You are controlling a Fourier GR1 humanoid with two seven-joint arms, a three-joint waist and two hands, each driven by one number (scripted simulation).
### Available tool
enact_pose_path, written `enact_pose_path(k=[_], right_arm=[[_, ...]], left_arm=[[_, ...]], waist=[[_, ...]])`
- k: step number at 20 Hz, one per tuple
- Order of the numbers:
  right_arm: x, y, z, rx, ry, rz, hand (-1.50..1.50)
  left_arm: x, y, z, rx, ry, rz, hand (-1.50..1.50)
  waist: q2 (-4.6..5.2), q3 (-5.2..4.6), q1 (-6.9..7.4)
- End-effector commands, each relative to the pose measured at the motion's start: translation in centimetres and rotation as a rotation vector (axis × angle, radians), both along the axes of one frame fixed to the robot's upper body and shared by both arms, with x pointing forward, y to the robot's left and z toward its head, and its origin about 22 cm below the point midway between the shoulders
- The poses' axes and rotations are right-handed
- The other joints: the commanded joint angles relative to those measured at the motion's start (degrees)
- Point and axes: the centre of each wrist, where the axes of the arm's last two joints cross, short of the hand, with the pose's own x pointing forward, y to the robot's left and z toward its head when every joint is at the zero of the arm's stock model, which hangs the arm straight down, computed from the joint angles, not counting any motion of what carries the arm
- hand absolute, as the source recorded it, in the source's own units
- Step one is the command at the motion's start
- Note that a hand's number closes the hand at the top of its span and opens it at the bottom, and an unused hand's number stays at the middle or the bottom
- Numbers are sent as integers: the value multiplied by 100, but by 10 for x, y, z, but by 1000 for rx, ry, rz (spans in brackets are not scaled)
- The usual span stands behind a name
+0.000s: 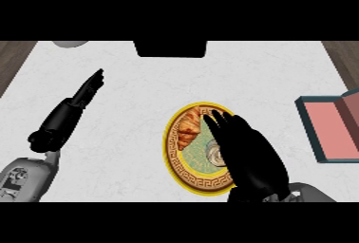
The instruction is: Pick the cupcake from the plate and place it in the cardboard box
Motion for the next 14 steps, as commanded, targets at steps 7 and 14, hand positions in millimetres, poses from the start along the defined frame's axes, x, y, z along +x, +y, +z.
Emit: enact_pose_path(k=[7, 14], right_arm=[[9, 33, -27, -192, 72, -133, -150], [25, 29, -31, -187, 41, -161, -150]], left_arm=[[-5, 8, 2, -9, -5, 8, 0], [-6, 4, -7, 6, 9, 18, 0]], waist=[[-10, 10, -64], [-5, 13, -85]])
